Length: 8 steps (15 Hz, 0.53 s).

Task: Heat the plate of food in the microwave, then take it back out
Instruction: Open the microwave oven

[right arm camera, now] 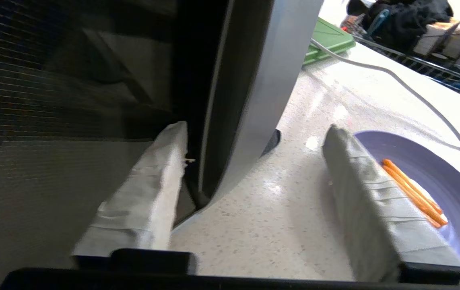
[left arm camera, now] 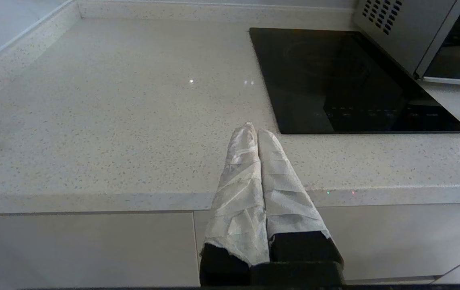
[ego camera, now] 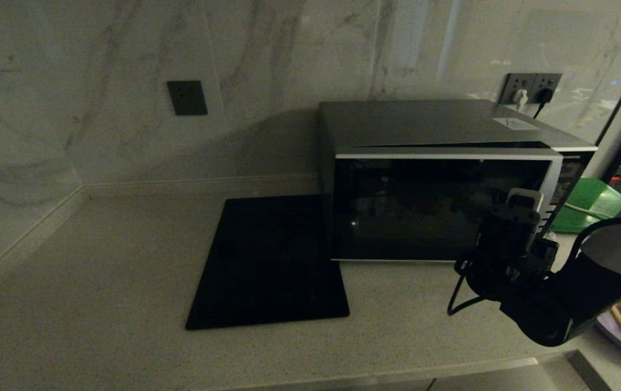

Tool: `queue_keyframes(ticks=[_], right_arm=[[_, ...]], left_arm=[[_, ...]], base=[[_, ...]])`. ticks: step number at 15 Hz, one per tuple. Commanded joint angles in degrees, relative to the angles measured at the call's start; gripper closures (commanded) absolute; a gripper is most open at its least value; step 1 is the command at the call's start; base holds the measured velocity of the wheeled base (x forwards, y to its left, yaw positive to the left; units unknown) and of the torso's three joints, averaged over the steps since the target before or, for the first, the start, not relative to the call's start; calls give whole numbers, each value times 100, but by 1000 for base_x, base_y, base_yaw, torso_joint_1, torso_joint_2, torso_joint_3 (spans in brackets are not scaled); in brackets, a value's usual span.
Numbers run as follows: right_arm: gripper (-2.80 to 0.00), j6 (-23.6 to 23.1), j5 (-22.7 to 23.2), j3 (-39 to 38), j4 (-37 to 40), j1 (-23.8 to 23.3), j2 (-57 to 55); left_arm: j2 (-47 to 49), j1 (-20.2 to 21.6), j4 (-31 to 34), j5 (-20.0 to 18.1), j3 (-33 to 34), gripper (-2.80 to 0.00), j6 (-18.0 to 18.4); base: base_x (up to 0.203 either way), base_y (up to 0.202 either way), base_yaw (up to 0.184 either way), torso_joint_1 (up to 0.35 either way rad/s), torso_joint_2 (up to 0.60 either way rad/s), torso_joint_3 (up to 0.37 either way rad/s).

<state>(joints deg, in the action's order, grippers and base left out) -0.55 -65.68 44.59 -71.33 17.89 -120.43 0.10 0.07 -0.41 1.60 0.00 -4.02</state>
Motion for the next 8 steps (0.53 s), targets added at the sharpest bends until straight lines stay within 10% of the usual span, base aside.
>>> queue_keyframes(ticks=[1,8], right_arm=[[-280,-7,64,-13,-39,204,161],[-280,-468,78,-233,-30,1034,1296]], left_arm=[[-1,1,-2,-1,0,0,-2],[-1,1,-2,7,0,0,-6]], base=[[0,0,0,0,0,0],[0,0,0,0,0,0]])
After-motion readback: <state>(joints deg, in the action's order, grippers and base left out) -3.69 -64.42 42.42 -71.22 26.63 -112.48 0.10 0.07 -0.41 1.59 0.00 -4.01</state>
